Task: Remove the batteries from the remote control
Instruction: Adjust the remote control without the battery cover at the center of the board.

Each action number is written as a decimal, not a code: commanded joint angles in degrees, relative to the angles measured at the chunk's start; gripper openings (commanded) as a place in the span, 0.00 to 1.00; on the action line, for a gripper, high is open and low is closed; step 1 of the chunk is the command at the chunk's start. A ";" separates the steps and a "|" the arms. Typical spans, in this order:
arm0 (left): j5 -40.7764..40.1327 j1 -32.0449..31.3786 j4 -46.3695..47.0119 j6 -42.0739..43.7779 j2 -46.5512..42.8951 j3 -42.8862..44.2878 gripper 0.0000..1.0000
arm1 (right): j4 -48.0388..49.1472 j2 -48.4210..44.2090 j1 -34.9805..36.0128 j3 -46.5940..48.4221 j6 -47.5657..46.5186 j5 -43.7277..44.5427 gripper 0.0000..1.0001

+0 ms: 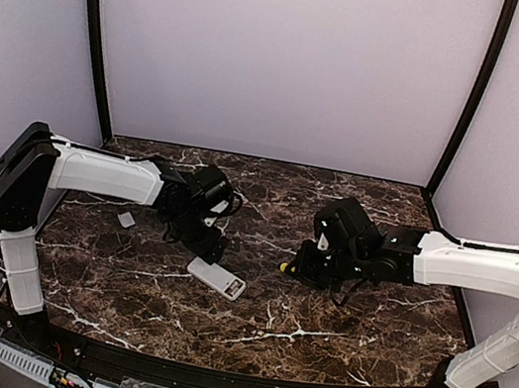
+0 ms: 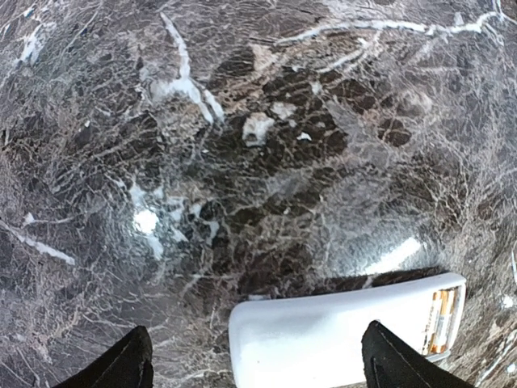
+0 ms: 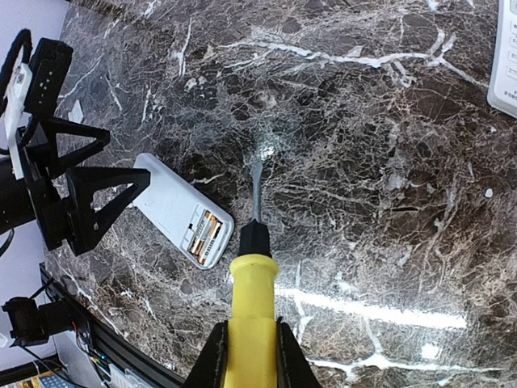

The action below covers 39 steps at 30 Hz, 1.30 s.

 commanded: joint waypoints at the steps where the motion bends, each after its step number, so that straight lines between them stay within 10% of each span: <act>1: -0.17 2.29 -0.42 -0.57 2.23 2.06 0.89 | 1.53 0.41 -0.31 1.65 -0.47 0.49 0.00; 39: 5.18 0.46 -3.57 2.23 2.45 -1.93 0.89 | 1.85 1.71 -0.30 1.39 -0.07 -0.21 0.00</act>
